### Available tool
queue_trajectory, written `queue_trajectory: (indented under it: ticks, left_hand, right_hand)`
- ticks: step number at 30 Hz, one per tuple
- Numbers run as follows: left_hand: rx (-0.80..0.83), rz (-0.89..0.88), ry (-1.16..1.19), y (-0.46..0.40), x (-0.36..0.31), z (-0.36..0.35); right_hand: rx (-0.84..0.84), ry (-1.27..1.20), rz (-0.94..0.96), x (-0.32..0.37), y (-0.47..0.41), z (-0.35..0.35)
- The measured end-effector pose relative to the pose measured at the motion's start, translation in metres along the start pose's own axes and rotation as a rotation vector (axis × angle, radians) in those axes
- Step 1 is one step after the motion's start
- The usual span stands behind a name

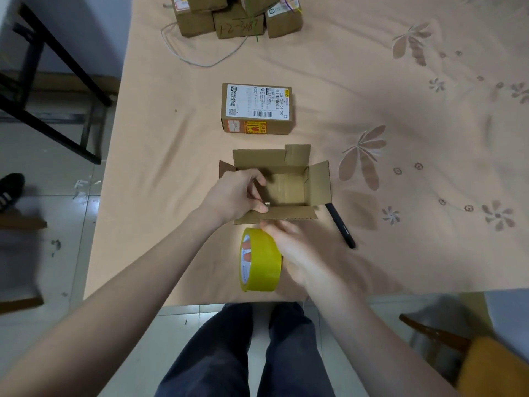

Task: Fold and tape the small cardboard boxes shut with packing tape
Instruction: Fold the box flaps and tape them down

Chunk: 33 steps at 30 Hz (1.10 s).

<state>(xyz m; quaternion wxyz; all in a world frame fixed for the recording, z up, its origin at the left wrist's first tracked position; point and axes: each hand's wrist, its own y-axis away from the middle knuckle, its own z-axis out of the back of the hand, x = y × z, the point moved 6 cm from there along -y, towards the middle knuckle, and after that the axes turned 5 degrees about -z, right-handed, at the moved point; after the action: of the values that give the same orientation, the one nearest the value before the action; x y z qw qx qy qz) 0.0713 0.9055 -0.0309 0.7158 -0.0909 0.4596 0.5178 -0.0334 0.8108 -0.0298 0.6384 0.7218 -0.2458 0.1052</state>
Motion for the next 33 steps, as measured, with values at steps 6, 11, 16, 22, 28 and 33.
queue_trajectory:
  ticks: [6,11,16,22,28,33]
  left_hand:
    - [-0.066,-0.098,-0.246,-0.005,0.003,-0.005]
    - [-0.152,-0.215,-0.395,0.000,0.002,0.011]
    - [-0.082,-0.420,-0.228,0.030,-0.013,0.021]
    - [0.201,-0.362,-0.551,0.050,0.010,-0.009]
    - [0.015,-0.484,-0.564,0.049,0.010,-0.009]
    - [-0.128,-0.517,-0.541,0.052,0.007,-0.010]
  right_hand:
    - [-0.031,-0.056,0.008,0.000,-0.005,0.004]
    - [0.002,-0.059,-0.023,-0.001,-0.001,0.005]
    - [0.004,-0.089,-0.003,0.001,-0.002,0.003]
    - [0.015,-0.097,-0.014,0.004,0.003,0.001]
    - [0.022,-0.079,-0.014,0.009,0.005,0.001]
    - [-0.006,-0.040,-0.004,0.009,0.001,0.005]
